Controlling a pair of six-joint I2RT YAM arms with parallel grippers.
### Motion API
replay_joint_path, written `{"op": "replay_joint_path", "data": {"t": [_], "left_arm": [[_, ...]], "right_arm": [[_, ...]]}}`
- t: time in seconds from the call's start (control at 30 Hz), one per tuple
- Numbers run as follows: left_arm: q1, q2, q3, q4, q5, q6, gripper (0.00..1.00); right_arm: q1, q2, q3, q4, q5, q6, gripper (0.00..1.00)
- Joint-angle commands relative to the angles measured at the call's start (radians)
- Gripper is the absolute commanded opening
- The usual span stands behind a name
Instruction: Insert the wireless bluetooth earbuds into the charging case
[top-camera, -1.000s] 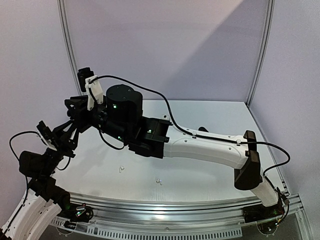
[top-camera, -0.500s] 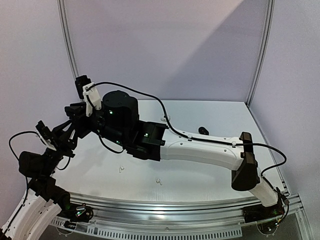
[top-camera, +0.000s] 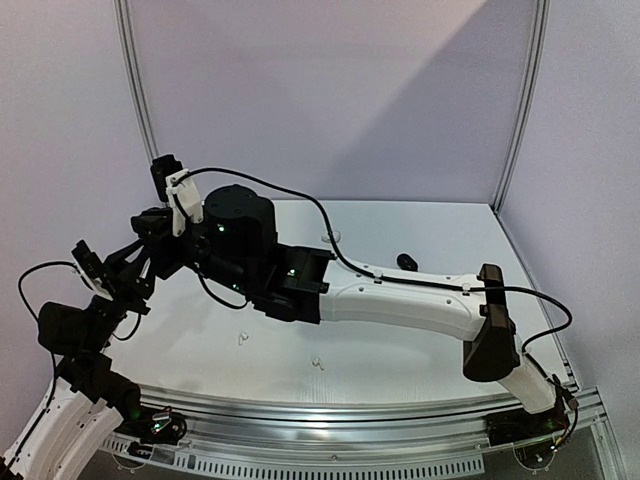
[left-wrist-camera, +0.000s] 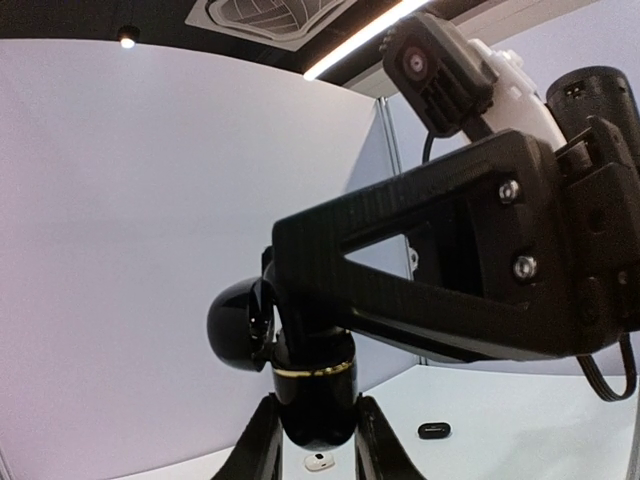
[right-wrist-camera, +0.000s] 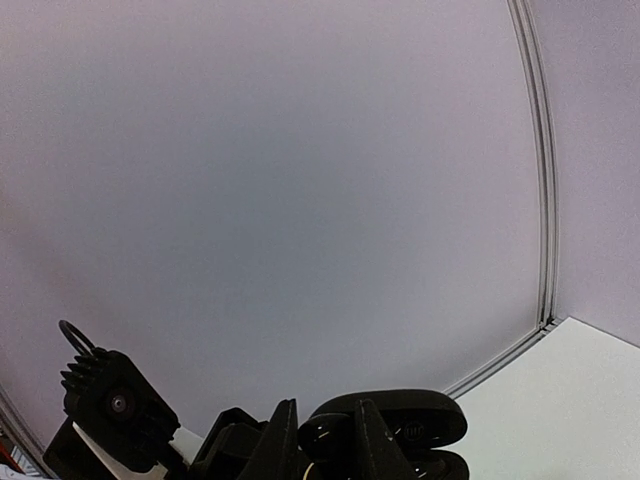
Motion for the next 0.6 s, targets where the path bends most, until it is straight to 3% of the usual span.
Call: {"op": "replay_joint_path", "data": {"t": [0.0, 0.57], "left_arm": [[-0.013, -0.009, 0.014, 0.015, -0.015, -0.008, 0.0], [-0.013, -0.013, 0.019, 0.015, -0.024, -0.009, 0.0]], "right_arm": [[0.007, -0.005, -0.028, -0.03, 0.007, 0.001, 0.0], [0.006, -0.063, -0.092, 0.045, 0.036, 0.005, 0.0]]}}
